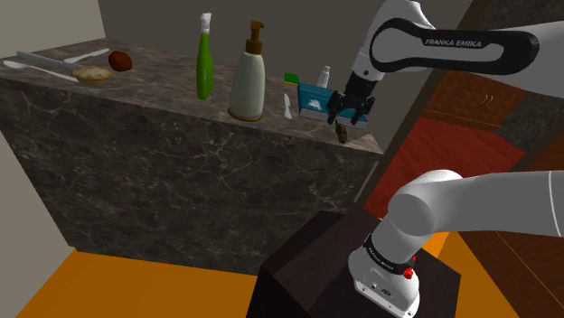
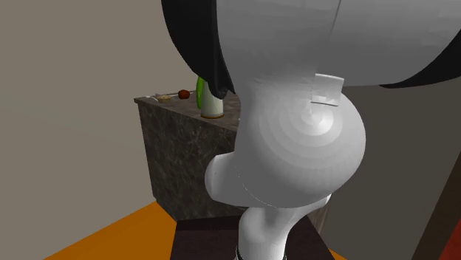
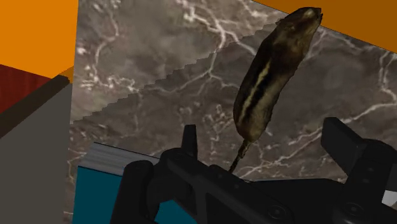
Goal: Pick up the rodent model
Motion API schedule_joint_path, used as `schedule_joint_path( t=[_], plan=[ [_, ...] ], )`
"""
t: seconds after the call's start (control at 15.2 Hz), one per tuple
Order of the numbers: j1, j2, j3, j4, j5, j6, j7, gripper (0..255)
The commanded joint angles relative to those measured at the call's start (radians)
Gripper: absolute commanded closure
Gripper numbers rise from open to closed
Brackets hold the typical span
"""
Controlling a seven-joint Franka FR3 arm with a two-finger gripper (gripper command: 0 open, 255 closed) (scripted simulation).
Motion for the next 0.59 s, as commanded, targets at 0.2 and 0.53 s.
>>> schedule_joint_path(
  t=[0.2, 0.53],
  plan=[
    [-0.004, 0.003, -0.004, -0.064, -0.005, 0.067, 0.003, 0],
    [-0.003, 0.004, -0.003, -0.071, -0.005, 0.076, 0.005, 255]
  ],
)
